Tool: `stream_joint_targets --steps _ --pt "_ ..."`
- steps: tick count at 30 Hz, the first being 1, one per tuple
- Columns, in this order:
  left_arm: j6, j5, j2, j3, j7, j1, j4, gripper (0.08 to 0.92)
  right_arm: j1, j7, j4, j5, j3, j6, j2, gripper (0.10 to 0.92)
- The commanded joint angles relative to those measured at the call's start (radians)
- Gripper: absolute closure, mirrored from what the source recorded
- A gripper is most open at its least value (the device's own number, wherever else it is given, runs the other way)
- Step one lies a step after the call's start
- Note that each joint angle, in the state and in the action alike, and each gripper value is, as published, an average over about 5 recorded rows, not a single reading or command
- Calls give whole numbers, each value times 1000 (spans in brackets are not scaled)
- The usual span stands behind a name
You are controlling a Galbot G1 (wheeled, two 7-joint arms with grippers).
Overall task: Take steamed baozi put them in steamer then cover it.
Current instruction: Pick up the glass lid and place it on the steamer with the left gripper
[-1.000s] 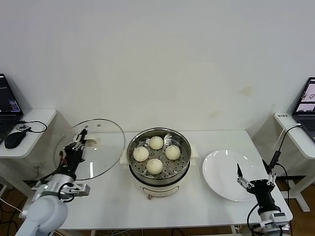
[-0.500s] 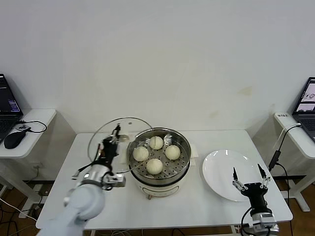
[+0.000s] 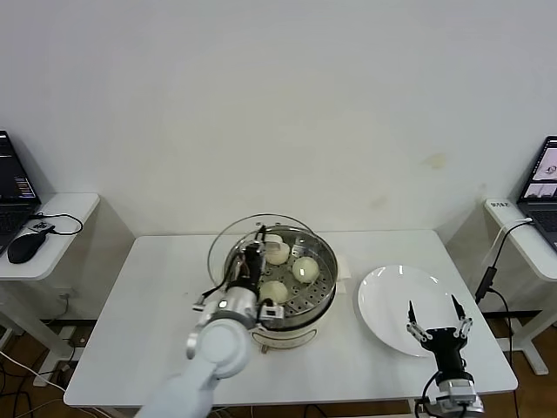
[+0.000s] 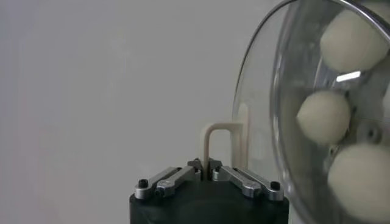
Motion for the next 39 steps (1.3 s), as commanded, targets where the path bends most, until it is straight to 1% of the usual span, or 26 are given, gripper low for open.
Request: stream_joint_targets --steps 1,9,19,28,39 --pt "14 129 -151 60 43 -28 84 867 3 3 -19 -28 -8 6 13 202" --pt "0 146 -159 36 35 -5 107 867 -4 5 -21 -27 -15 10 7 202" --pt "-17 172 -168 8 21 40 102 867 -10 6 -16 -27 -29 10 5 203" --pt "-27 193 -189 0 8 54 116 867 -18 10 -19 -16 -35 7 -7 203" --pt "-33 199 -193 -16 2 56 129 867 -17 8 -21 -13 -39 7 -12 203"
